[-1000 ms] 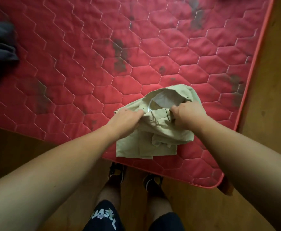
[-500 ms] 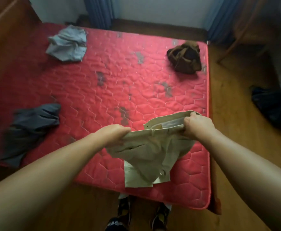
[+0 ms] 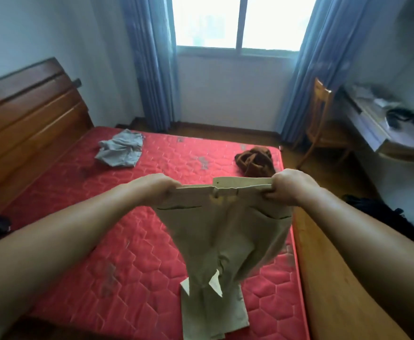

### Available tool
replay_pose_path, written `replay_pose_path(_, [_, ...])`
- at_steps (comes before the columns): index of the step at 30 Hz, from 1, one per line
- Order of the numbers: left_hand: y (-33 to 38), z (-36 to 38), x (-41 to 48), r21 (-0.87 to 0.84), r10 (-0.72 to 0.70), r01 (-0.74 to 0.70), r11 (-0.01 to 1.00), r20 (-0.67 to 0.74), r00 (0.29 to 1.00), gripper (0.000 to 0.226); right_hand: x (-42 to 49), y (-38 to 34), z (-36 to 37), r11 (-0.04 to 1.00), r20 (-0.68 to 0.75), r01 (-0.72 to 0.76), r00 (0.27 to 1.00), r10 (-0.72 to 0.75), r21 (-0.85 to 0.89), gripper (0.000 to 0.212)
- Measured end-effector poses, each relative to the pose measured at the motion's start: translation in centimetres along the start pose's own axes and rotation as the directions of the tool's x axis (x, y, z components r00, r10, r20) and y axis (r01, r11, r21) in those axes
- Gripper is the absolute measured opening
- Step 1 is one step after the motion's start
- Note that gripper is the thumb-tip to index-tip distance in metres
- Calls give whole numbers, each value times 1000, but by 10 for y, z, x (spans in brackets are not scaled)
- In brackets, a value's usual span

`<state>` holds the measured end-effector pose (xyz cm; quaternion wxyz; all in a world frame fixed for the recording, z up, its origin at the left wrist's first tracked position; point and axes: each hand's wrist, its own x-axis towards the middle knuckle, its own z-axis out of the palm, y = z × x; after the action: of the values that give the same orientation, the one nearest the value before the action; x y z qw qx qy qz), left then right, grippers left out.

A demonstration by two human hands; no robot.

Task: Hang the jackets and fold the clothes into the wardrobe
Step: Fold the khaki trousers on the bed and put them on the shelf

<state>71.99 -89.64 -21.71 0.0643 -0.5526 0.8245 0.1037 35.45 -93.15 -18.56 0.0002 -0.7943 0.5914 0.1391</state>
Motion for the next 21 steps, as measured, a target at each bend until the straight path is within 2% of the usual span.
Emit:
replay_pose_path(3, [-13, -30, -4, 80, -66, 66, 995, 0, 998, 30, -8, -1, -27, 999, -116, 33, 993, -29, 31, 68])
replay_pose_path(6, [-20, -51, -11, 119, -81, 86, 989, -40, 996, 27, -17, -7, -47, 997, -181, 28, 983, -14, 75, 68])
replay_pose_path(10, [-13, -71, -28, 102, -96, 104, 989, -81, 992, 12, -16, -14, -54, 986, 10, -4, 1000, 2, 166, 60])
replay_pose_path(13, [-9, -76, -32, 77, -112, 121, 990, -117, 987, 39, -13, -26, -53, 983, 64, -7, 998, -5, 185, 50])
replay_pose_path(15, [-14, -77, -33, 83, -154, 165, 983, -127, 980, 42, -12, -32, -55, 990, -11, 5, 1000, -4, 144, 40])
replay_pose_path(19, [-34, -95, -38, 117, -139, 163, 980, -193, 971, 14, -12, -33, -73, 991, -236, 36, 972, -5, 126, 32])
replay_pose_path(21, [-37, -112, -42, 88, -146, 169, 982, -228, 963, 16, -10, -31, -85, 990, -359, 71, 933, -23, 122, 26])
